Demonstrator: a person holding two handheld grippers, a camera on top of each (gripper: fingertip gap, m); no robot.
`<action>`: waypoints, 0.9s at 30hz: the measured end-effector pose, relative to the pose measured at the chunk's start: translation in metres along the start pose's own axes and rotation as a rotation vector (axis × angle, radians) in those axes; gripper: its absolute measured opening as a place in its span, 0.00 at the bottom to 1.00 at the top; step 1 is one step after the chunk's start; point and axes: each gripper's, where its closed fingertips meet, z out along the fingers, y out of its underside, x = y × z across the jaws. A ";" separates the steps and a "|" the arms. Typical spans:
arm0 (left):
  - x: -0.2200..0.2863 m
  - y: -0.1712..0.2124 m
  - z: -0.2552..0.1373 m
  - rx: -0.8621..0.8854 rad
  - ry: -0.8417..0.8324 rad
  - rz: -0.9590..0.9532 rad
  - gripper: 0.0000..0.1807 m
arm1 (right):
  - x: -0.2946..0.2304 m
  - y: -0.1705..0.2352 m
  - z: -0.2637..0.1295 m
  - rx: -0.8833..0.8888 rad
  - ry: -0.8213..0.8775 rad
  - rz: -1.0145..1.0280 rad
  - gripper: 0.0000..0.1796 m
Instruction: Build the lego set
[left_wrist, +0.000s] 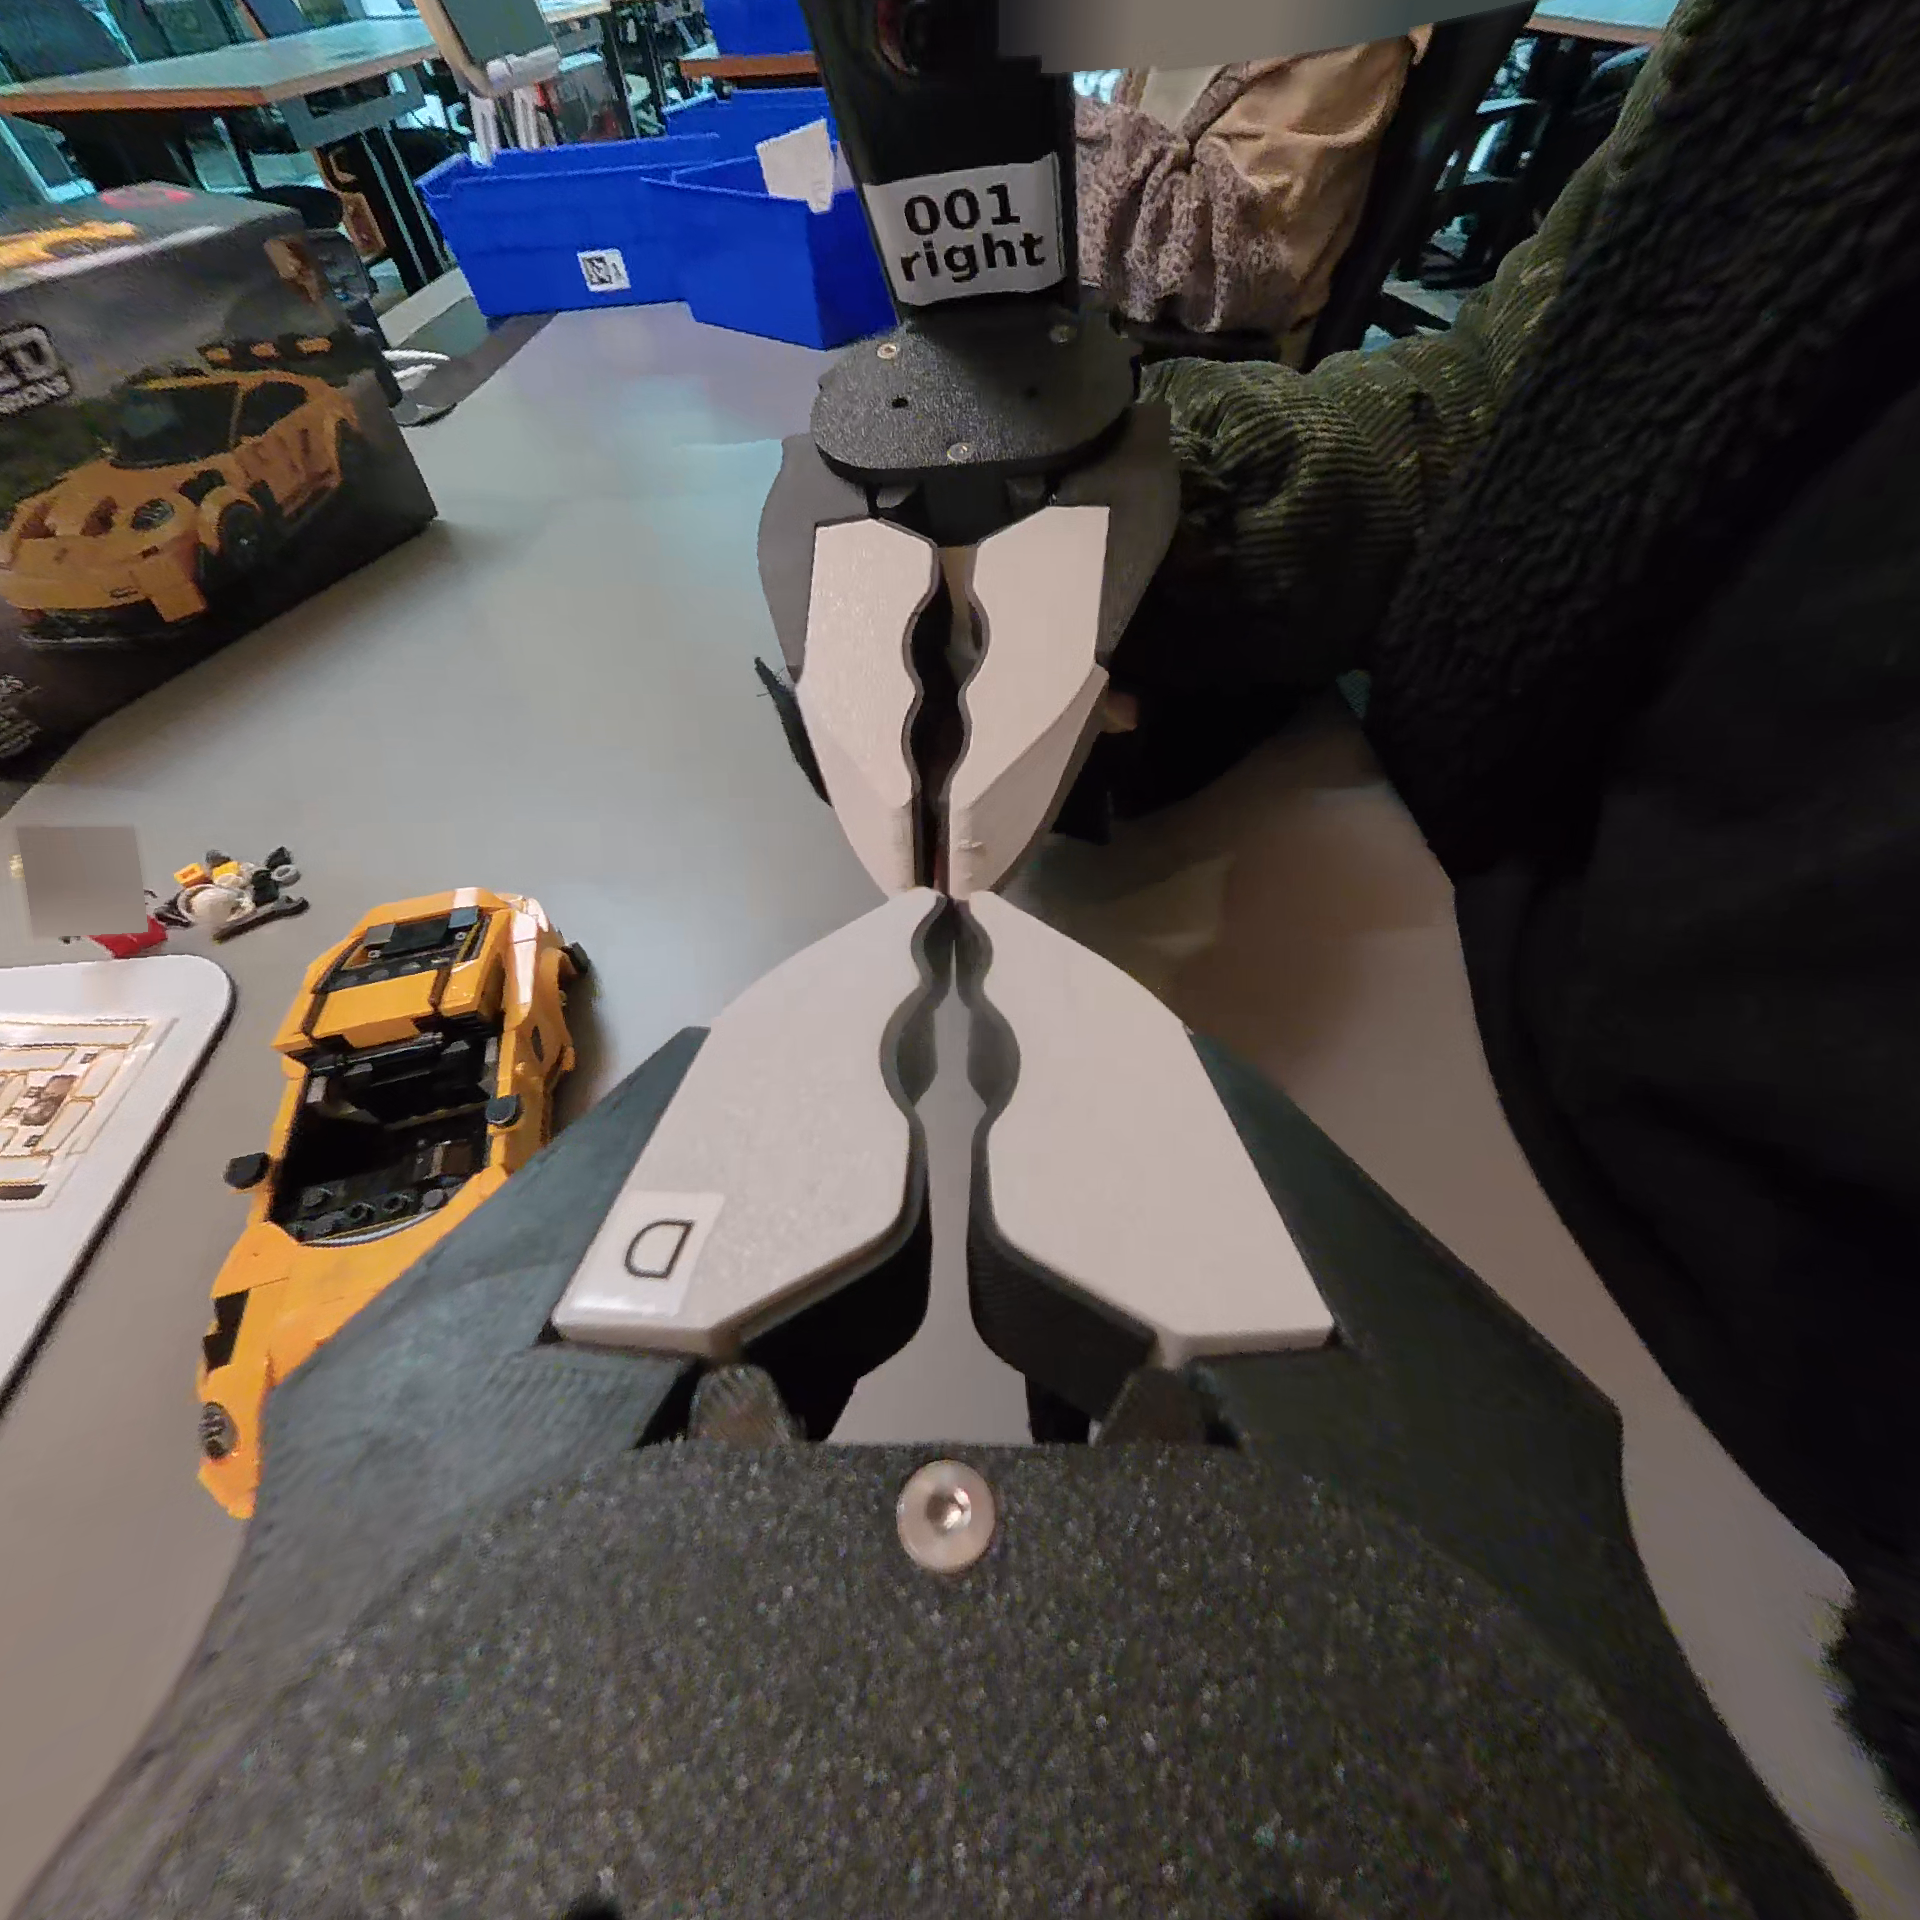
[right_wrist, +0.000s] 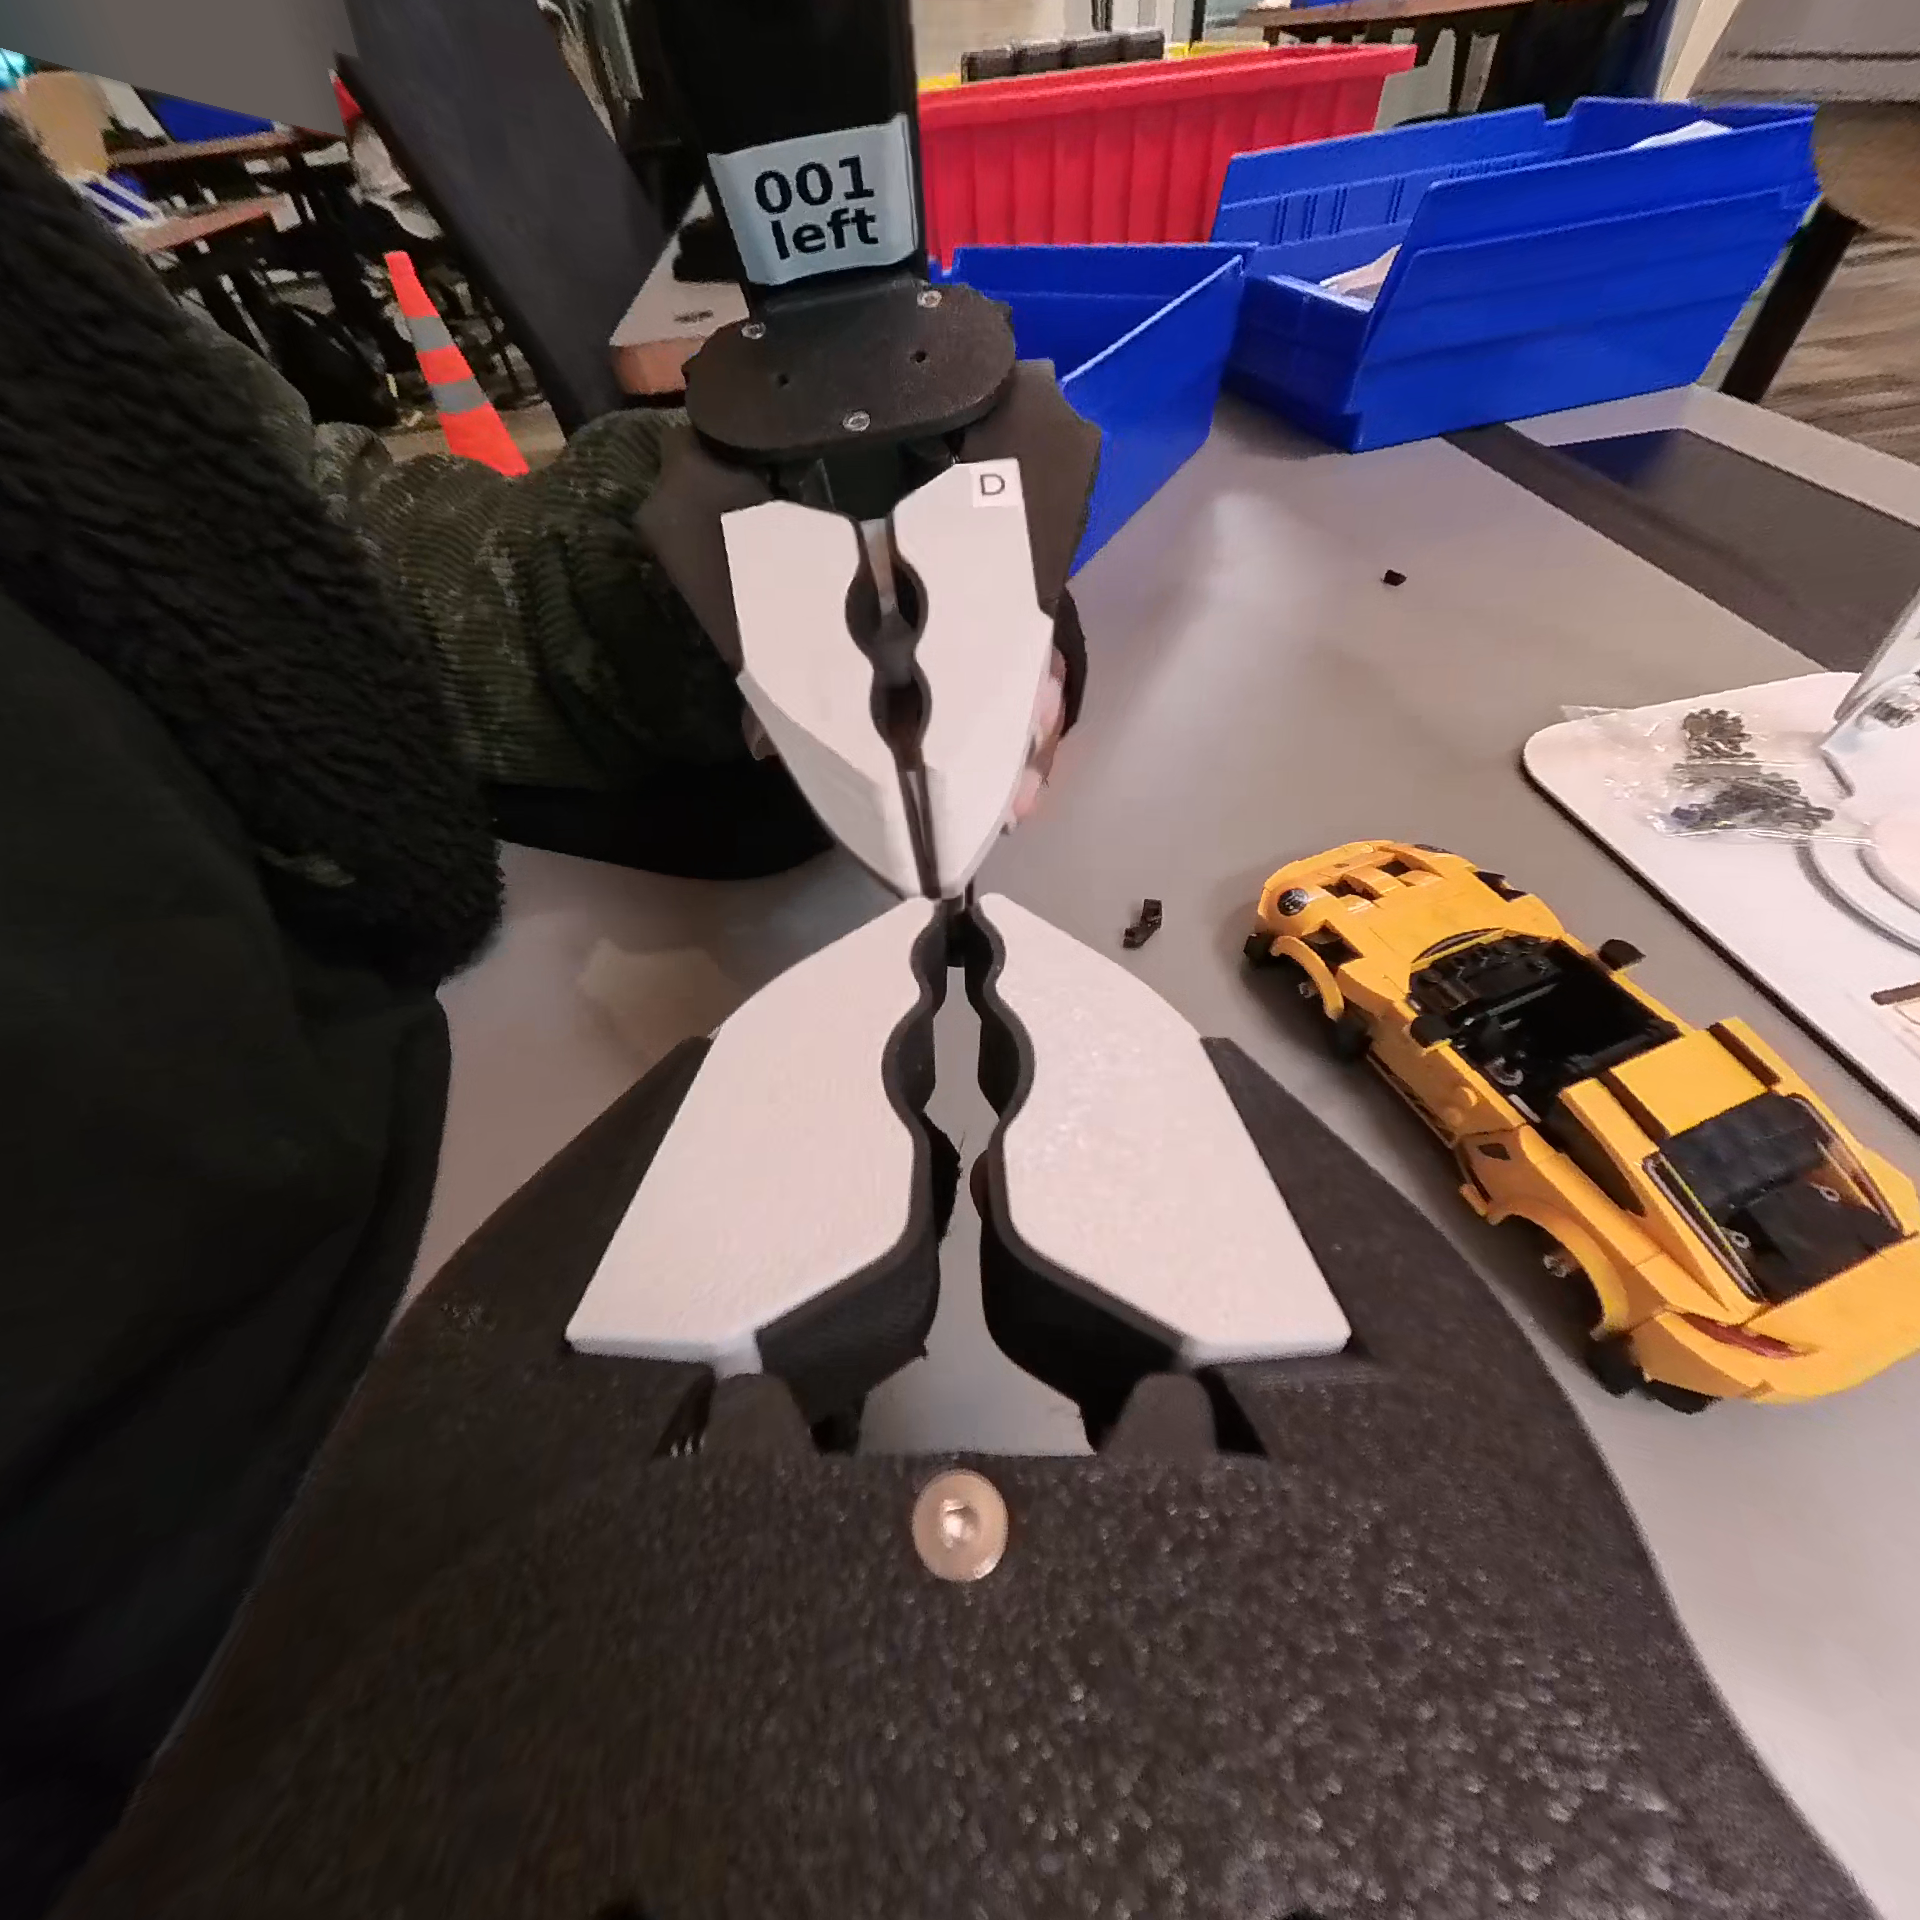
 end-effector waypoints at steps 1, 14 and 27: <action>-0.003 -0.002 -0.002 0.013 -0.017 0.001 0.00 | 0.001 -0.002 -0.001 0.010 0.002 0.008 0.01; -0.002 0.000 -0.004 0.028 0.008 0.004 0.09 | 0.001 -0.005 -0.006 0.043 -0.027 0.053 0.01; 0.002 0.006 0.003 -0.007 0.051 -0.082 0.03 | -0.005 0.003 -0.002 0.002 -0.048 0.007 0.01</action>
